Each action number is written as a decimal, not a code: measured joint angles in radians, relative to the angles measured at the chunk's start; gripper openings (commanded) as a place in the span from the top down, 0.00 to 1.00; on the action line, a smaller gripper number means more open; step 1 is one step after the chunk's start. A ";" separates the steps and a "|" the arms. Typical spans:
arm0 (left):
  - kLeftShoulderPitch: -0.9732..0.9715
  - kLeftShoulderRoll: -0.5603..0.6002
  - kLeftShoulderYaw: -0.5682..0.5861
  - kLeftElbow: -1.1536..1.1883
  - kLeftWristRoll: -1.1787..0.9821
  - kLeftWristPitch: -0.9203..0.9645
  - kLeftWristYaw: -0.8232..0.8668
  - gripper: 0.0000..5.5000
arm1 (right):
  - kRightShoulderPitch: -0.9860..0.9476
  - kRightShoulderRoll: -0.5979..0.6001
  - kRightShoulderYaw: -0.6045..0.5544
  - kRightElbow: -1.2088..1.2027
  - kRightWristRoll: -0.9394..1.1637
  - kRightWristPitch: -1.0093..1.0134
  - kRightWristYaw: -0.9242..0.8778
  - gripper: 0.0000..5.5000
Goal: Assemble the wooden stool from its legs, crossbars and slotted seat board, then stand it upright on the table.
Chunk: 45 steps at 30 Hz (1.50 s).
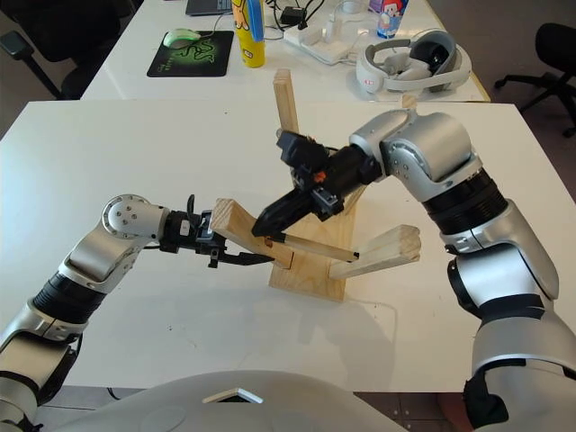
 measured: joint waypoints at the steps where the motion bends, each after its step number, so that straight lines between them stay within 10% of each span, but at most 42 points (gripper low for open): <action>1: 0.000 0.000 0.000 0.000 0.000 0.000 0.000 0.63 | -0.010 0.005 0.001 0.014 -0.054 -0.042 0.000 1.00; 10: 0.000 0.000 -0.002 -0.002 0.000 0.001 0.002 0.63 | 0.038 0.008 0.079 0.027 -0.358 -0.287 0.021 1.00; 45: -0.020 -0.014 -0.024 0.004 0.012 -0.019 -0.013 0.63 | 0.081 -0.088 0.112 -0.102 -0.304 -0.298 0.012 1.00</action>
